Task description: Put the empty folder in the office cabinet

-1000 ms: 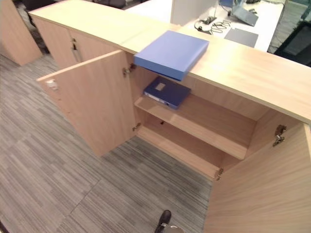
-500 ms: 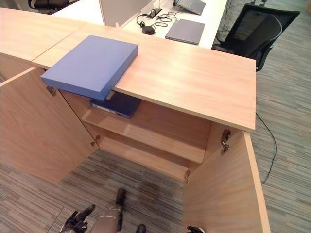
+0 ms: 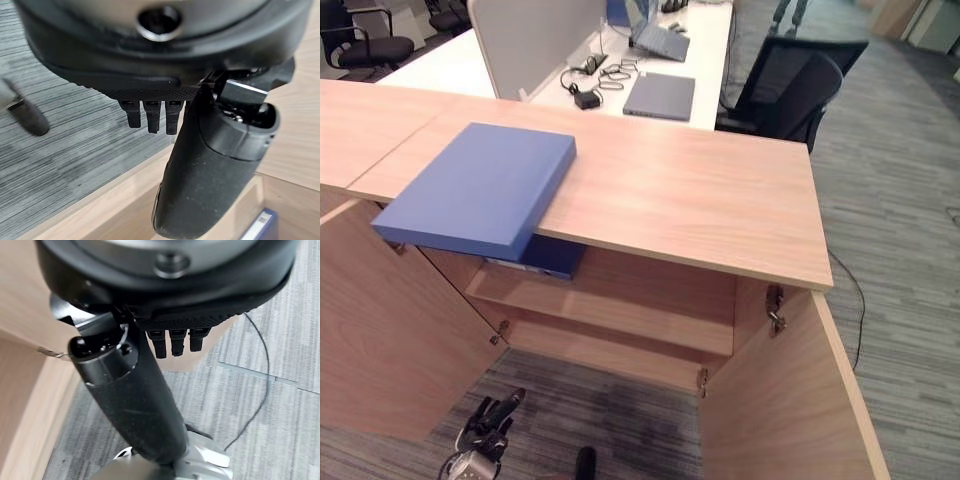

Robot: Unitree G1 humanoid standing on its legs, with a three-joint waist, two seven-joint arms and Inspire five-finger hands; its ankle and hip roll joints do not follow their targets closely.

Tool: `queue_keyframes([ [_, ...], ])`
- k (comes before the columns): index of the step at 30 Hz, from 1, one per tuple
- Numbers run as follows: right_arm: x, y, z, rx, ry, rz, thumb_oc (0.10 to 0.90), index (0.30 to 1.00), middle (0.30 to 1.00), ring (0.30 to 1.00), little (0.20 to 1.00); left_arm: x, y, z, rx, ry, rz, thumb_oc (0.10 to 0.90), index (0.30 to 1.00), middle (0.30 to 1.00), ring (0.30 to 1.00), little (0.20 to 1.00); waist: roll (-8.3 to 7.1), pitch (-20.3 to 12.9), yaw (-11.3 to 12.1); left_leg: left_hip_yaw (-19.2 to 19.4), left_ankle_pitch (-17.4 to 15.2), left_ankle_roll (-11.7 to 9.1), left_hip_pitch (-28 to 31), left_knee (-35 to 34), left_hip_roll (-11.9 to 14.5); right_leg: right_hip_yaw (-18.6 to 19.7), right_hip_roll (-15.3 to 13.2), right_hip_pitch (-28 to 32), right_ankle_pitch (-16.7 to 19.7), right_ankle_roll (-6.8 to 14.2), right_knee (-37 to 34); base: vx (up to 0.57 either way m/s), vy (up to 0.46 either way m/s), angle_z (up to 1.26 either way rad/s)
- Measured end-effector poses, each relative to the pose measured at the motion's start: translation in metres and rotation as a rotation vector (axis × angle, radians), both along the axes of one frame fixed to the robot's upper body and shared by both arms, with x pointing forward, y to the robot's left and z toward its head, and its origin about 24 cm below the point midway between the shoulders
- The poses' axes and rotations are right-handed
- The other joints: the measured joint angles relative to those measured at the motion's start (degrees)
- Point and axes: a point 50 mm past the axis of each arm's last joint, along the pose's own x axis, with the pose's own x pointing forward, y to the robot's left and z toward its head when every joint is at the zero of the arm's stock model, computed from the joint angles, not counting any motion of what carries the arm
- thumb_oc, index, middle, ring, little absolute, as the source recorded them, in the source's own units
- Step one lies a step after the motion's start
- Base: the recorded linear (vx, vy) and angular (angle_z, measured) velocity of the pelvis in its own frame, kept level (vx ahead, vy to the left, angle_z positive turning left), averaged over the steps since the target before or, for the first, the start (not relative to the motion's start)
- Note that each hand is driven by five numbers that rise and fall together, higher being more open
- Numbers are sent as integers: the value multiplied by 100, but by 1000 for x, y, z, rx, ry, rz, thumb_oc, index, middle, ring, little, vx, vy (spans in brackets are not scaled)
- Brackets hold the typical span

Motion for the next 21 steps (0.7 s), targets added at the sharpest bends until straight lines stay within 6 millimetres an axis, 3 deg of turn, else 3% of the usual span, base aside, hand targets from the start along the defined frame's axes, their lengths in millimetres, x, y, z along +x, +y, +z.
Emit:
queue_keyframes([
  [4,5,-10,3,-20,-5,-6,800,900,900,900,900,-1,10,13,65,-44,-49,800,900,900,900,900,151,-54,140,0,-37,-17,18,-29,-84,-25,-89,17,101,-22,40,21,119,0],
  [5,-2,-16,3,-30,19,-31,800,900,900,900,900,0,11,15,95,-39,-79,800,900,900,900,900,229,-95,154,2,-34,9,20,-26,-88,-5,-92,13,117,4,58,22,78,1],
  [9,1,-18,4,-36,7,-37,800,900,900,900,900,1,21,28,185,-72,-111,800,900,900,900,900,281,-139,259,-11,-35,73,18,-29,-126,-31,-122,27,138,32,53,24,53,2],
  [17,-10,-17,3,-32,36,-45,800,900,900,900,900,1,26,35,336,-38,-239,800,900,900,900,900,196,-256,425,-61,7,48,28,-29,-161,-83,-128,108,187,58,-54,22,18,4],
  [21,-21,-12,0,-17,68,-66,800,900,900,900,900,3,39,59,600,-1,-351,800,900,900,900,900,54,-334,504,-139,5,47,28,-31,-180,-189,-124,182,210,54,-155,31,-12,9],
])
